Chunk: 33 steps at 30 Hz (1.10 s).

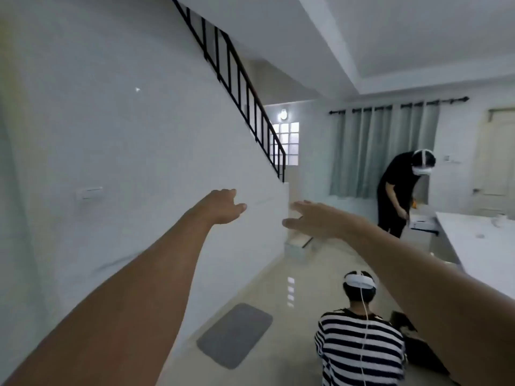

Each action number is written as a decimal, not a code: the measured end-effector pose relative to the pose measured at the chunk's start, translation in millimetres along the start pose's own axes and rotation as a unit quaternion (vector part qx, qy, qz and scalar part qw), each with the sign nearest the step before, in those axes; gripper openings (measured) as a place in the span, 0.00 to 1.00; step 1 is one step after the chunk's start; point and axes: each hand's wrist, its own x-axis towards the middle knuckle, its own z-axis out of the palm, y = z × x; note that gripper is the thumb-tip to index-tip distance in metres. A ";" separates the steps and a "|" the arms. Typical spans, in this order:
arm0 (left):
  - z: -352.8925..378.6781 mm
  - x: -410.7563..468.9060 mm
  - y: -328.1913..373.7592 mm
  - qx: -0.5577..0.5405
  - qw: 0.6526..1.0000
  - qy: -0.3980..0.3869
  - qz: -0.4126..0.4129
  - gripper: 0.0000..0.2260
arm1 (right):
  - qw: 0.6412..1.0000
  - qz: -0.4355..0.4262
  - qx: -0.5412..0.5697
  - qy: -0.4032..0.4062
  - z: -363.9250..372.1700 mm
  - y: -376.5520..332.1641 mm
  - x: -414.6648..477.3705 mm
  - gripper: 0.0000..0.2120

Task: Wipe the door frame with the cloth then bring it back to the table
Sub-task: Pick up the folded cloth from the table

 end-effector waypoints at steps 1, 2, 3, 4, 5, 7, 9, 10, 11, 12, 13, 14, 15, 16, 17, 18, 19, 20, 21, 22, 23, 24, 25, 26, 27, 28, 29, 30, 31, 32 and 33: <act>7.3 0.3 17.4 -0.004 1.000 -0.014 0.021 0.29 | 1.000 0.017 -0.006 0.007 -3.6 15.1 -11.1 0.34; 12.9 0.7 33.9 -0.010 0.999 -0.019 0.035 0.29 | 0.999 0.035 -0.012 0.016 -8.8 30.8 -20.9 0.33; 19.4 0.0 52.6 -0.017 0.998 -0.027 0.049 0.29 | 0.998 0.053 -0.019 0.022 -12.3 49.0 -31.3 0.33; 27.8 -0.5 76.0 -0.024 0.997 -0.039 0.064 0.29 | 0.997 0.075 -0.024 0.025 -20.1 66.0 -51.3 0.32; 34.6 -1.2 95.9 -0.026 0.996 -0.044 0.076 0.29 | 0.996 0.085 -0.027 0.023 -25.3 81.6 -65.4 0.31; 44.5 -4.8 129.4 -0.035 0.993 -0.055 0.096 0.29 | 0.994 0.102 -0.034 0.030 -31.6 104.8 -87.6 0.31; 56.4 -4.6 164.9 -0.047 0.989 -0.066 0.123 0.28 | 0.990 0.129 -0.048 0.034 -37.7 129.0 -108.9 0.32; 60.2 -5.7 176.6 -0.042 0.988 -0.068 0.133 0.27 | 0.989 0.141 -0.041 0.030 -39.3 136.7 -114.4 0.32; 66.4 -5.4 191.6 -0.038 0.985 -0.072 0.150 0.27 | 0.987 0.154 -0.043 0.029 -40.1 146.7 -122.8 0.33; 72.7 -3.1 205.4 -0.033 0.982 -0.079 0.166 0.28 | 0.984 0.170 -0.041 0.026 -40.7 153.9 -132.0 0.34; 80.2 -1.6 222.9 -0.032 0.978 -0.091 0.184 0.29 | 0.981 0.187 -0.038 0.030 -41.4 164.5 -143.1 0.33; 87.6 0.8 236.6 -0.032 0.974 -0.098 0.200 0.30 | 0.978 0.202 -0.039 0.033 -42.7 170.5 -153.3 0.32; 94.3 1.3 251.0 -0.036 0.970 -0.105 0.215 0.30 | 0.975 0.215 -0.039 0.041 -43.3 178.4 -164.5 0.30; 101.0 1.7 266.1 -0.041 0.966 -0.113 0.228 0.31 | 0.971 0.228 -0.049 0.045 -44.2 185.5 -176.3 0.29; 104.8 1.8 275.2 -0.044 0.964 -0.115 0.238 0.31 | 0.968 0.240 -0.056 0.054 -45.4 190.0 -182.7 0.30; 113.9 0.6 292.5 -0.045 0.956 -0.123 0.264 0.31 | 0.958 0.275 -0.060 0.057 -45.3 196.0 -198.6 0.31; 118.0 -0.2 302.5 -0.045 0.951 -0.126 0.279 0.31 | 0.952 0.292 -0.065 0.060 -46.0 200.1 -207.0 0.31; 123.3 -2.2 314.5 -0.044 0.944 -0.135 0.298 0.31 | 0.945 0.314 -0.068 0.058 -46.1 204.6 -218.3 0.32; 129.6 -4.7 329.2 -0.049 0.935 -0.148 0.318 0.31 | 0.935 0.341 -0.072 0.060 -45.5 210.2 -232.4 0.32; 135.7 -7.8 342.3 -0.052 0.928 -0.158 0.335 0.30 | 0.925 0.368 -0.073 0.061 -45.4 215.3 -245.9 0.33; 141.6 -10.7 354.4 -0.051 0.920 -0.166 0.351 0.30 | 0.915 0.390 -0.077 0.068 -45.3 220.0 -258.1 0.33; 148.4 -15.1 369.2 -0.050 0.910 -0.173 0.374 0.30 | 0.903 0.416 -0.081 0.073 -45.3 221.3 -273.7 0.33; 153.5 -20.8 381.6 -0.049 0.901 -0.178 0.393 0.30 | 0.891 0.439 -0.088 0.074 -45.0 222.1 -287.3 0.34; 157.9 -28.7 393.1 -0.050 0.891 -0.183 0.413 0.31 | 0.880 0.461 -0.088 0.074 -44.9 221.8 -301.2 0.34; 161.3 -38.6 404.0 -0.054 0.882 -0.186 0.430 0.31 | 0.869 0.482 -0.087 0.077 -44.5 222.2 -316.2 0.34; 164.8 -47.4 413.0 -0.061 0.872 -0.189 0.447 0.31 | 0.859 0.499 -0.085 0.077 -43.5 221.4 -329.4 0.34; 169.2 -56.1 421.6 -0.067 0.861 -0.194 0.464 0.31 | 0.848 0.516 -0.086 0.083 -42.2 219.6 -341.9 0.34; 173.3 -71.5 435.8 -0.078 0.845 -0.200 0.490 0.31 | 0.832 0.542 -0.086 0.088 -42.4 215.3 -363.0 0.35; 176.2 -77.4 439.2 -0.085 0.840 -0.201 0.497 0.30 | 0.827 0.549 -0.083 0.091 -41.3 215.0 -370.2 0.35; 179.0 -91.4 449.8 -0.095 0.826 -0.205 0.517 0.30 | 0.813 0.568 -0.084 0.095 -40.6 211.9 -388.9 0.35; 182.3 -102.9 459.5 -0.106 0.813 -0.209 0.532 0.30 | 0.802 0.583 -0.088 0.096 -38.8 209.0 -404.4 0.35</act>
